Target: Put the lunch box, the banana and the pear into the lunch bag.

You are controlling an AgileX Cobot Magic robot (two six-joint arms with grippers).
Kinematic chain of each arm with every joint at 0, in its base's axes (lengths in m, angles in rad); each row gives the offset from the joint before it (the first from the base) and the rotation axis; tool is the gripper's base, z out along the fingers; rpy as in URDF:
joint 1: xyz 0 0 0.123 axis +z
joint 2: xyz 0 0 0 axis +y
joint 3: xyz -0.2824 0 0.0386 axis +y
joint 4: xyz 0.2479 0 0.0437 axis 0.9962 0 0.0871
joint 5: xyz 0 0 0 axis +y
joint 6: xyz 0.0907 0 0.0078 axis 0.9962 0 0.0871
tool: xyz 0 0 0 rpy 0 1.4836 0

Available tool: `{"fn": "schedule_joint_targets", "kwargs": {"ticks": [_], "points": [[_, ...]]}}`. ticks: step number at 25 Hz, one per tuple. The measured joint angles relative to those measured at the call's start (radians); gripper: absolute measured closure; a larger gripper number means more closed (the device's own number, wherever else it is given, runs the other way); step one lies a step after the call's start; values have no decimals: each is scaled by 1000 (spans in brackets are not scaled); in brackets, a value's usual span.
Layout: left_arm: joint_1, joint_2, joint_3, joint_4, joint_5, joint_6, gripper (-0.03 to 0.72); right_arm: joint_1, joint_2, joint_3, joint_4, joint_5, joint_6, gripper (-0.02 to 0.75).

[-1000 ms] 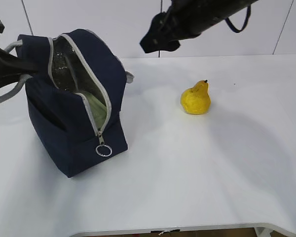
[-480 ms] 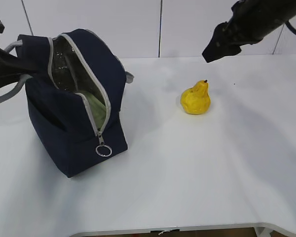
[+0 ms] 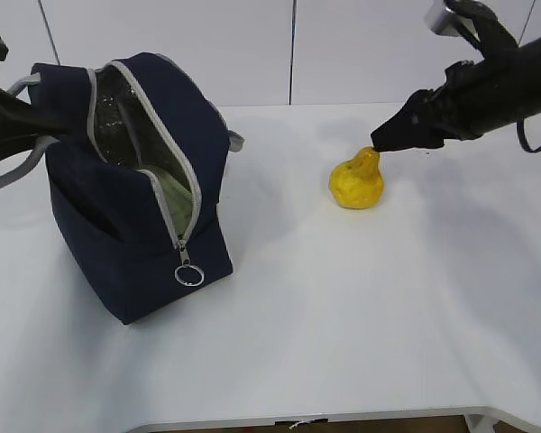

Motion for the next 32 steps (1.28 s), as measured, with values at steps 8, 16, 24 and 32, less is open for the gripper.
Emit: {"fn": "schedule_joint_targets", "kwargs": {"ticks": [8, 16, 24, 32], "points": [[0, 0, 0, 0, -2, 0, 701, 0, 0, 131, 355, -208, -411, 304], [0, 0, 0, 0, -3, 0, 701, 0, 66, 176, 729, -243, -708, 304], [0, 0, 0, 0, -3, 9, 701, 0, 153, 177, 741, -214, -717, 304], [0, 0, 0, 0, -3, 12, 701, 0, 158, 177, 741, -202, -741, 304]]}}
